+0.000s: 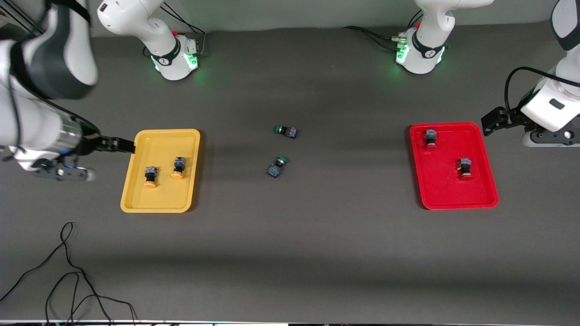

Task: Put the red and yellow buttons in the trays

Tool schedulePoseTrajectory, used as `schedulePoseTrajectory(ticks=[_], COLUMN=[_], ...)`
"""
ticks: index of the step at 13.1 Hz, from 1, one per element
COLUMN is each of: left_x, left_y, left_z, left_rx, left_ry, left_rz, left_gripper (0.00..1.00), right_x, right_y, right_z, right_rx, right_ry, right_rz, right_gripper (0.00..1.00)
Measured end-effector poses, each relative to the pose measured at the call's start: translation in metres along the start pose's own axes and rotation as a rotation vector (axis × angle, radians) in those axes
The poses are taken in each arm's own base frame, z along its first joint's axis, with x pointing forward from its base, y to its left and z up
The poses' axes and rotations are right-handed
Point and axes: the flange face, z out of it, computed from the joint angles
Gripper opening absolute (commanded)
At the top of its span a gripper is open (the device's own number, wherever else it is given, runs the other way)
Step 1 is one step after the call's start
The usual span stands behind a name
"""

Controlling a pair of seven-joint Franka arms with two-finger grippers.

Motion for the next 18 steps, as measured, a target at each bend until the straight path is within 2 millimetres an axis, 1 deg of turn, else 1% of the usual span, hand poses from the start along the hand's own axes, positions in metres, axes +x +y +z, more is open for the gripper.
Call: schedulePoseTrajectory(ticks=[2, 4, 7, 9, 13, 18], left_x=[-0.002, -0.002, -0.002, -0.002, -0.001, 0.000], left_y=[-0.002, -0.003, -0.012, -0.013, -0.014, -0.014], left_z=[-0.002, -0.003, -0.005, -0.010, -0.016, -0.014], left_rx=[0.000, 0.000, -0.001, -0.001, -0.002, -0.002], left_ry=[-0.017, -0.017, -0.018, -0.010, 0.004, 0.000], left_rz=[-0.002, -0.005, -0.020, -0.024, -0.024, -0.023], left_gripper=[1.00, 1.00, 1.00, 1.00, 1.00, 1.00], right_x=[-0.011, -0.018, -0.019, -0.019, -0.022, -0.023], right_y=[0.013, 0.023, 0.045, 0.057, 0.058, 0.061], right_z=[-0.014, -0.020, -0.024, -0.026, -0.032, -0.041], right_rx=[0.022, 0.033, 0.047, 0.045, 0.033, 0.001], right_ry=[0.014, 0.022, 0.027, 0.034, 0.052, 0.076], right_rz=[-0.008, -0.003, 0.030, 0.050, 0.050, 0.050], right_gripper=[1.00, 1.00, 1.00, 1.00, 1.00, 1.00])
